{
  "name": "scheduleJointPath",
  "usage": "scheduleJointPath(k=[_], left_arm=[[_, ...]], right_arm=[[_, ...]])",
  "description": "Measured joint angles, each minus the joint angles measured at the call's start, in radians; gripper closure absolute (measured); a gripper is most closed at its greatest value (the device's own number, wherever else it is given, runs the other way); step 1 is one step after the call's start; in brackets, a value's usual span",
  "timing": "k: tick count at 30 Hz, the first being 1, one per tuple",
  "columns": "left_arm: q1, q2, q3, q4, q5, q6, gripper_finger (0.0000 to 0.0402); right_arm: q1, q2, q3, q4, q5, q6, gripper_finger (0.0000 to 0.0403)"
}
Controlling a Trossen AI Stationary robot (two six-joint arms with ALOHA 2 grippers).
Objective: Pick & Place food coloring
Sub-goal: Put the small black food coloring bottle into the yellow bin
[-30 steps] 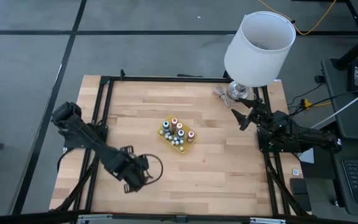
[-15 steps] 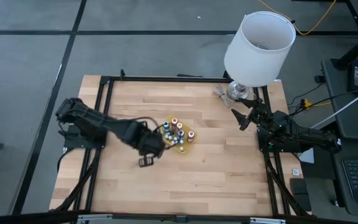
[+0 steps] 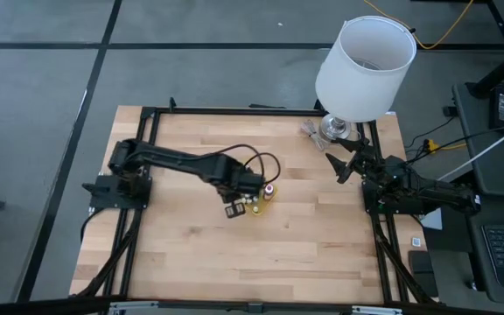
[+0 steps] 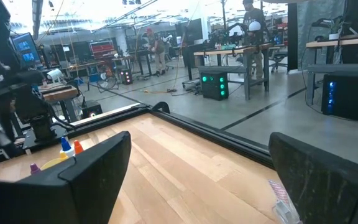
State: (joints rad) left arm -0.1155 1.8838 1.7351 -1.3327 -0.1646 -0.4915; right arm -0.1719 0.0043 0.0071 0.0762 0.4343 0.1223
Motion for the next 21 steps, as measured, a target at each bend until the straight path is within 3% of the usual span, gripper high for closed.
scheduleJointPath(k=[10, 21], left_arm=[[0.062, 0.12, 0.04, 0.018, 0.02, 0.036, 0.0333], [0.099, 0.163, 0.039, 0.099, 0.023, 0.061, 0.0333]], right_arm=[[0.0, 0.0, 0.0, 0.0, 0.0, 0.0, 0.0022], [0.0, 0.0, 0.0, 0.0, 0.0, 0.0, 0.0022]])
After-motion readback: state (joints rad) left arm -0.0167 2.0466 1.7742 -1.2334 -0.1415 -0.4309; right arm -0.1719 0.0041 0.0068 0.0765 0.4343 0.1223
